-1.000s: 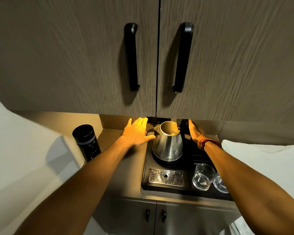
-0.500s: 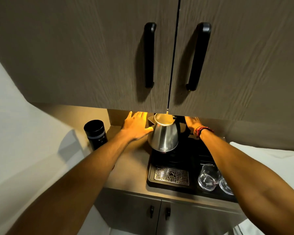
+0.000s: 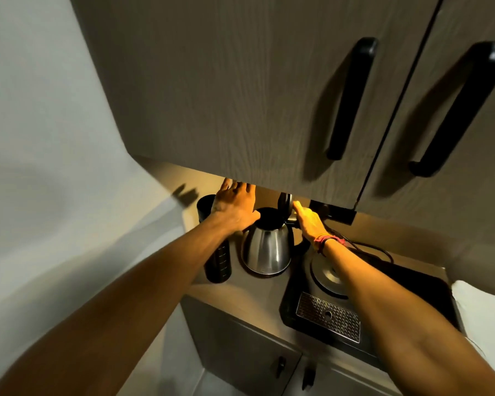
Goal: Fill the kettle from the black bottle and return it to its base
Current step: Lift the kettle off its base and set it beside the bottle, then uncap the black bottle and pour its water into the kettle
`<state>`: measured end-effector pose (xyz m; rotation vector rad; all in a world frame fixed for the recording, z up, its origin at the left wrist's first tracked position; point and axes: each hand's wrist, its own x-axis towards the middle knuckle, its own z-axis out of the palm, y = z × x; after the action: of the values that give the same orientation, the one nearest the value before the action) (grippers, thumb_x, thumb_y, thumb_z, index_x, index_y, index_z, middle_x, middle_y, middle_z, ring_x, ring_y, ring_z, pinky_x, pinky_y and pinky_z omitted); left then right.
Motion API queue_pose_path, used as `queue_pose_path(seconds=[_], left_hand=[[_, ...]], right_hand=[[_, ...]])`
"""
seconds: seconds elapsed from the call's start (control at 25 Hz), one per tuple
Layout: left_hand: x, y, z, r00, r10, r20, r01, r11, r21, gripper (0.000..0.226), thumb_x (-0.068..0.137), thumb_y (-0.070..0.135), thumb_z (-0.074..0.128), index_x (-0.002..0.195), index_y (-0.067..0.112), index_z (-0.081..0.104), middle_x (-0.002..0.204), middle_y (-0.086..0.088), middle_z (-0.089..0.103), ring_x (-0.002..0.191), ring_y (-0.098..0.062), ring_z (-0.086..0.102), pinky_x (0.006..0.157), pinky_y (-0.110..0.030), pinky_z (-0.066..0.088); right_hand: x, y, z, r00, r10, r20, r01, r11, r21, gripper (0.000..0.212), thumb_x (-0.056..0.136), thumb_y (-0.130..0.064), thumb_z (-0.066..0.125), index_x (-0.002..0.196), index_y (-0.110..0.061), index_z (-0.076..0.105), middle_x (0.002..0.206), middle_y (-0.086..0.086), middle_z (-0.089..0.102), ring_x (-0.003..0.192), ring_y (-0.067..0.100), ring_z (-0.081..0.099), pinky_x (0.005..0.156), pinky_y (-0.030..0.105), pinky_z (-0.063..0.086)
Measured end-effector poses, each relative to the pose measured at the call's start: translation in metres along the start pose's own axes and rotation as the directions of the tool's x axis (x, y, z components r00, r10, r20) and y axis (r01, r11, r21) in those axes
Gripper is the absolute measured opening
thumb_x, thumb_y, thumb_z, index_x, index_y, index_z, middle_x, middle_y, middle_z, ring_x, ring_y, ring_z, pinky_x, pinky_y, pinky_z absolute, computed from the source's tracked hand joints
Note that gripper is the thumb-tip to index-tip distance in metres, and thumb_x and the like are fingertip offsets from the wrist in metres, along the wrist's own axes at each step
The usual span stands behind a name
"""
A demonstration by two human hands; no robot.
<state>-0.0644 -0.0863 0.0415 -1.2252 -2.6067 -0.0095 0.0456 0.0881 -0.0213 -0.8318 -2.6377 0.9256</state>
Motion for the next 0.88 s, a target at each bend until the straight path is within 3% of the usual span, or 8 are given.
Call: queue_pose_path(seconds=[0.24, 0.4, 0.6, 0.72, 0.8, 0.88], left_hand=[[-0.008, -0.028, 0.004, 0.999, -0.008, 0.038, 0.007, 1.0, 0.019, 0.061, 0.085, 0.04, 0.055, 0.136, 0.008, 0.041, 0.133, -0.014, 0.057, 0.125, -0.029, 0.052, 0.118, -0.046, 0.021], [-0.012, -0.045, 0.006, 0.996, -0.025, 0.087, 0.025, 1.0, 0.002, 0.072, 0.09, 0.049, 0.051, 0.146, 0.009, 0.031, 0.139, -0.013, 0.053, 0.131, -0.029, 0.048, 0.119, -0.051, 0.018], [-0.014, -0.065, -0.001, 0.985, -0.001, 0.172, 0.011, 0.998, -0.057, 0.068, 0.086, 0.054, 0.055, 0.139, 0.016, 0.036, 0.139, -0.008, 0.048, 0.123, -0.029, 0.048, 0.098, -0.047, 0.039], [-0.016, -0.077, -0.004, 0.977, 0.021, 0.214, 0.013, 0.988, -0.154, 0.064, 0.083, 0.052, 0.058, 0.136, 0.022, 0.039, 0.139, -0.003, 0.046, 0.123, -0.025, 0.046, 0.092, -0.043, 0.041], [-0.019, -0.084, -0.007, 0.973, 0.044, 0.227, 0.007, 0.975, -0.22, 0.061, 0.08, 0.048, 0.061, 0.133, 0.024, 0.041, 0.136, -0.002, 0.048, 0.121, -0.024, 0.046, 0.089, -0.04, 0.044], [-0.021, -0.087, -0.007, 0.972, 0.028, 0.233, 0.021, 0.978, -0.206, 0.062, 0.081, 0.05, 0.061, 0.133, 0.024, 0.041, 0.134, -0.003, 0.049, 0.12, -0.025, 0.047, 0.087, -0.04, 0.044]], right_hand=[[0.01, -0.003, 0.032, 0.993, -0.075, 0.094, 0.082, 0.994, -0.074, 0.033, 0.104, -0.019, 0.032, 0.131, -0.005, 0.045, 0.119, 0.028, 0.058, 0.109, 0.041, 0.056, 0.098, 0.046, 0.044], [0.012, 0.003, 0.037, 0.984, -0.138, 0.11, 0.15, 0.983, -0.108, 0.035, 0.104, -0.018, 0.032, 0.133, -0.007, 0.047, 0.122, 0.026, 0.057, 0.111, 0.038, 0.055, 0.1, 0.046, 0.043], [0.003, 0.006, 0.04, 0.966, -0.218, 0.136, 0.243, 0.947, -0.21, 0.046, 0.101, -0.014, 0.038, 0.147, -0.01, 0.033, 0.129, 0.025, 0.052, 0.122, 0.042, 0.046, 0.107, 0.047, 0.038], [-0.002, 0.007, 0.038, 0.959, -0.217, 0.184, 0.261, 0.93, -0.26, 0.053, 0.102, -0.011, 0.036, 0.152, -0.009, 0.018, 0.157, 0.024, 0.022, 0.147, 0.043, 0.013, 0.121, 0.049, 0.015], [-0.002, 0.006, 0.037, 0.964, -0.182, 0.191, 0.234, 0.924, -0.302, 0.059, 0.101, -0.009, 0.037, 0.154, -0.011, 0.01, 0.161, 0.023, 0.001, 0.149, 0.041, -0.002, 0.121, 0.055, 0.011], [-0.001, 0.005, 0.036, 0.973, -0.155, 0.173, 0.208, 0.911, -0.355, 0.059, 0.101, -0.013, 0.037, 0.154, -0.011, 0.01, 0.161, 0.023, -0.007, 0.149, 0.042, -0.006, 0.119, 0.06, 0.012]])
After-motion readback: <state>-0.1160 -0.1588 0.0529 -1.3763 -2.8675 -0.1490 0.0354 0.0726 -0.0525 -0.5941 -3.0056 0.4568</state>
